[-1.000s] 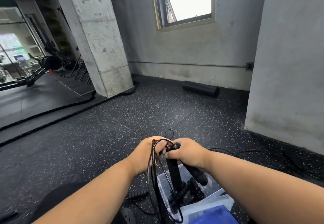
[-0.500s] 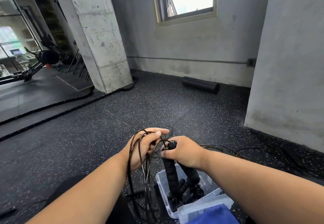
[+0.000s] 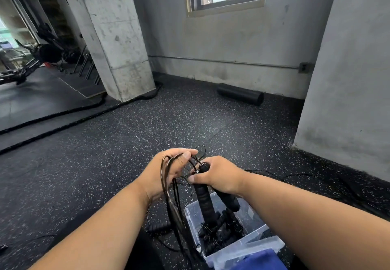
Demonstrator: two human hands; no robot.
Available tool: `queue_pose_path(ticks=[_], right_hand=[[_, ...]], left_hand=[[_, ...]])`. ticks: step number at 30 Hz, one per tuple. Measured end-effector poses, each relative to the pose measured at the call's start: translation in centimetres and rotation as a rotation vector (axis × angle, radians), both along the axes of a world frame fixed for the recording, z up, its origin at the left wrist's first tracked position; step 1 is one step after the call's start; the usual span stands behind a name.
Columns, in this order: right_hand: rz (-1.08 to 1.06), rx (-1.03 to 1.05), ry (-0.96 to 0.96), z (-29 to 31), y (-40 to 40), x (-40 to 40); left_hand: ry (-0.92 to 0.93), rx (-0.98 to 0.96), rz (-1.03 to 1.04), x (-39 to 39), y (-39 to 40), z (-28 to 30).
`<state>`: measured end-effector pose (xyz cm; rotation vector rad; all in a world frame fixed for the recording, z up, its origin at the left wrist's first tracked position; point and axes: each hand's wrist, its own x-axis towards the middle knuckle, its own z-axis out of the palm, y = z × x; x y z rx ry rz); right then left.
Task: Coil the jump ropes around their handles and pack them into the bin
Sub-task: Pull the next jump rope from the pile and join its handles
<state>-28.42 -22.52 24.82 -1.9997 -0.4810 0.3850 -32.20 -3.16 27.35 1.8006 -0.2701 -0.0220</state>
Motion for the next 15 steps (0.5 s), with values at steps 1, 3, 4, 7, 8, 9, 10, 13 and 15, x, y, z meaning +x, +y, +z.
queue_pose_path(ticks=[1,3,4,7,8,9,10,13,15], right_hand=[[-0.002,-0.005,0.008,0.1,-0.1,0.1],[0.009,0.019,0.054,-0.1,0.1,0.6],[0.015,0.034,0.075,-0.2,0.3,0.8],[0.024,0.037,0.112,-0.4,0.8,1.6],[0.024,0.032,0.109,-0.4,0.9,1.9],[0.02,0.033,0.106,-0.4,1.0,2.3],[0.021,0.046,0.104,-0.3,1.1,2.6],[0.045,0.086,0.13,-0.3,1.1,3.5],[0.071,0.126,0.165,-0.5,1.1,4.1]], left_hand=[[-0.015,-0.005,0.04,0.3,0.3,0.0],[-0.064,0.006,0.068,1.1,0.9,-0.2],[-0.089,0.011,0.07,1.5,1.2,-0.3],[-0.105,-0.027,0.089,2.6,1.6,-0.5],[-0.109,-0.034,0.099,2.9,1.8,-0.4],[-0.111,-0.041,0.109,3.2,1.9,-0.4],[-0.115,-0.048,0.118,3.5,2.0,-0.3],[-0.129,-0.084,0.169,4.1,2.1,0.0],[-0.168,-0.057,0.243,4.3,2.3,0.5]])
